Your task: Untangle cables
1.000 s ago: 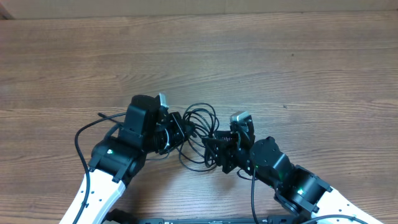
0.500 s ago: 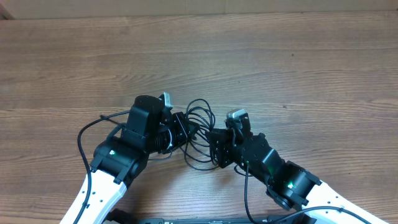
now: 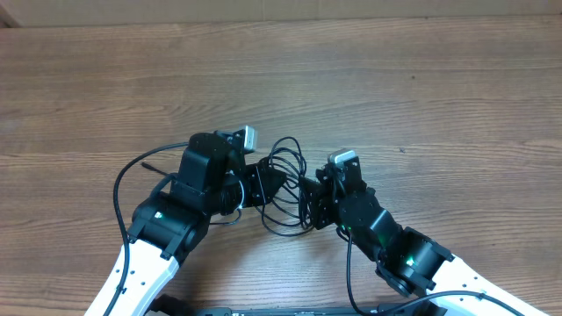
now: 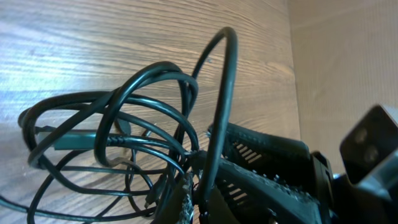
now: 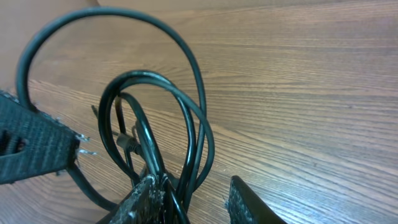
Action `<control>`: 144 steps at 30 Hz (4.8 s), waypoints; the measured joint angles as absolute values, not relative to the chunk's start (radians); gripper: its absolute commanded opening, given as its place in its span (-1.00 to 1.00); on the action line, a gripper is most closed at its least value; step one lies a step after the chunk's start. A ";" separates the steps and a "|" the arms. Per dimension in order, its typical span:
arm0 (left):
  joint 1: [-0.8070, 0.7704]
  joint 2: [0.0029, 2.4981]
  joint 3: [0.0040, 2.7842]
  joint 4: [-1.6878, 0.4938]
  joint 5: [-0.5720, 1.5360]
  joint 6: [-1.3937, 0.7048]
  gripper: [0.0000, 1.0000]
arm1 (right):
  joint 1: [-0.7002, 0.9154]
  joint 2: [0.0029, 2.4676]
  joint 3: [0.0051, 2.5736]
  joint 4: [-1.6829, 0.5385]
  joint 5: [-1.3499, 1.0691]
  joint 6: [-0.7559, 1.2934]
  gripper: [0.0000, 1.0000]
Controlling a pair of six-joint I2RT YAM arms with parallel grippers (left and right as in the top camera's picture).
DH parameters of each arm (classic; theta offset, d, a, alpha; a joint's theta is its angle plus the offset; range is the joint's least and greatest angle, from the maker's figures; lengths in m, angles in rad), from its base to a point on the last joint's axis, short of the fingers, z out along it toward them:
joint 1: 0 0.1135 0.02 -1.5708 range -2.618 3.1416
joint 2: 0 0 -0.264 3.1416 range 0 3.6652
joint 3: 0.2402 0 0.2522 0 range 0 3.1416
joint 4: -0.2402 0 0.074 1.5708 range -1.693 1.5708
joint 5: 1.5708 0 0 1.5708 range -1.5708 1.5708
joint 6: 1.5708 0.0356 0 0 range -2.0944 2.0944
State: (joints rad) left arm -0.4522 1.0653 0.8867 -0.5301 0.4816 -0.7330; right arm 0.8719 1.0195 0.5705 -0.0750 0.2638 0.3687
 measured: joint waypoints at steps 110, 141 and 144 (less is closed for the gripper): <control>-0.213 0.864 0.888 -0.568 0.960 -0.609 -0.91 | 0.877 1.076 0.575 -0.231 0.065 0.816 -0.40; -0.213 0.868 0.888 -0.748 0.766 -0.427 -0.61 | 0.877 1.066 0.671 -0.389 -0.007 0.357 -0.92; -0.213 0.890 0.888 -0.769 0.668 -0.472 -0.26 | 0.877 0.962 0.756 -0.380 -0.001 0.354 -0.92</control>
